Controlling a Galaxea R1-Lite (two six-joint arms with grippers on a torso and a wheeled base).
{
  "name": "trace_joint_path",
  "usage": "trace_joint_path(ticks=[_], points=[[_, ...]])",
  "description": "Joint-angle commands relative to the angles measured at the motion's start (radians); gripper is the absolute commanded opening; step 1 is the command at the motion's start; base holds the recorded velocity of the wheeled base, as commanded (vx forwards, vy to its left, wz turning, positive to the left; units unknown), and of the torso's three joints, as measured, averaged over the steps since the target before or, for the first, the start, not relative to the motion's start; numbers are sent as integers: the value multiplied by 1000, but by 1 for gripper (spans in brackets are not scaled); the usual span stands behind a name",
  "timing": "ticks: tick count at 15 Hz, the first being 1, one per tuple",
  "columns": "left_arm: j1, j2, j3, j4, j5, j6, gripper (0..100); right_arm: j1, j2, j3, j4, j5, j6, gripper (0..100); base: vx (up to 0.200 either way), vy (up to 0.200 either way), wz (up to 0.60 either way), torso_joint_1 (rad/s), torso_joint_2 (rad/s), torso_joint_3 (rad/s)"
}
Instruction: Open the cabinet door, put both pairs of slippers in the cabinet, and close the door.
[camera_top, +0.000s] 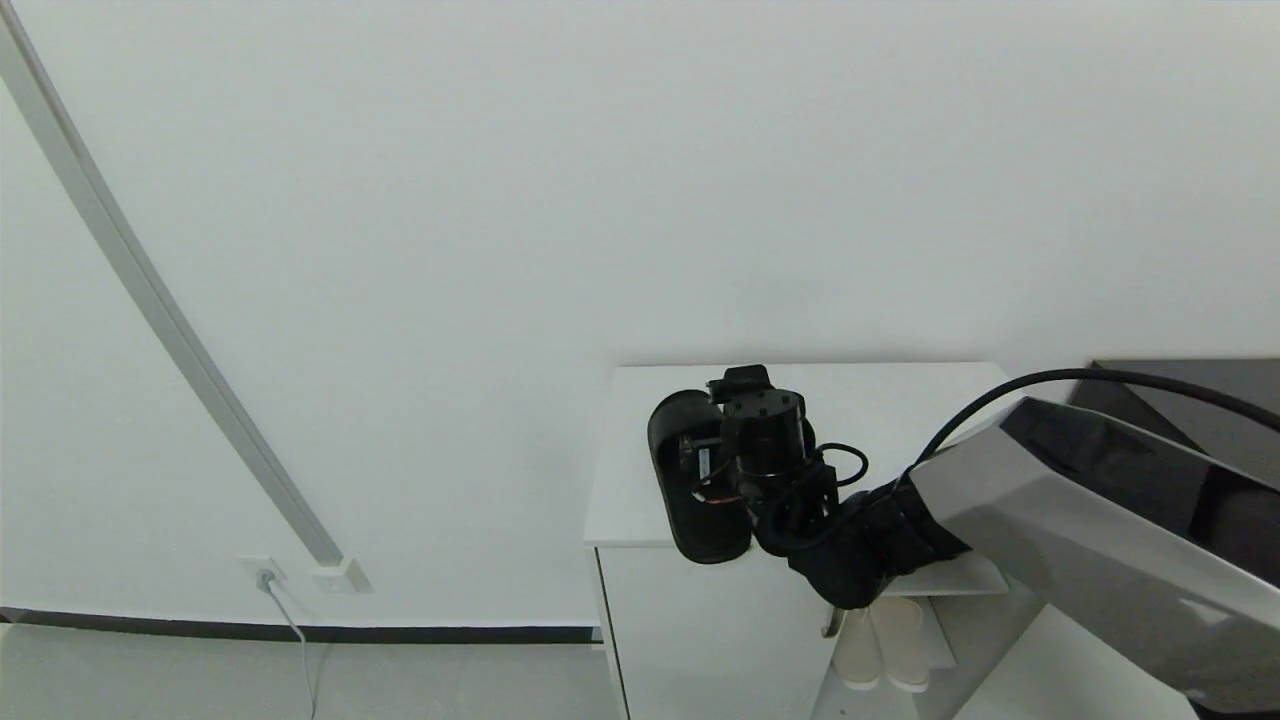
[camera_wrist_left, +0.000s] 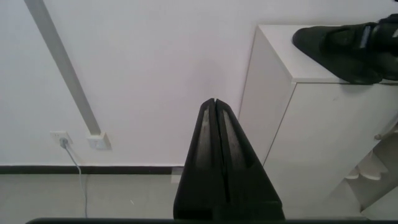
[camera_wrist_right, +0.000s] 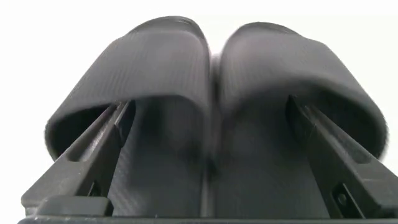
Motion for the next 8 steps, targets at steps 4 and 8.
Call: trace_joint_path(ticks=[4, 8], points=[[1, 1, 0, 0, -1, 0, 0, -20, 64, -45, -12, -2, -9, 100, 0, 0, 0, 0, 0, 0], [1, 1, 0, 0, 1, 0, 0, -29, 82, -71, -15, -3, -6, 0, 0, 0, 0, 0, 0, 0]])
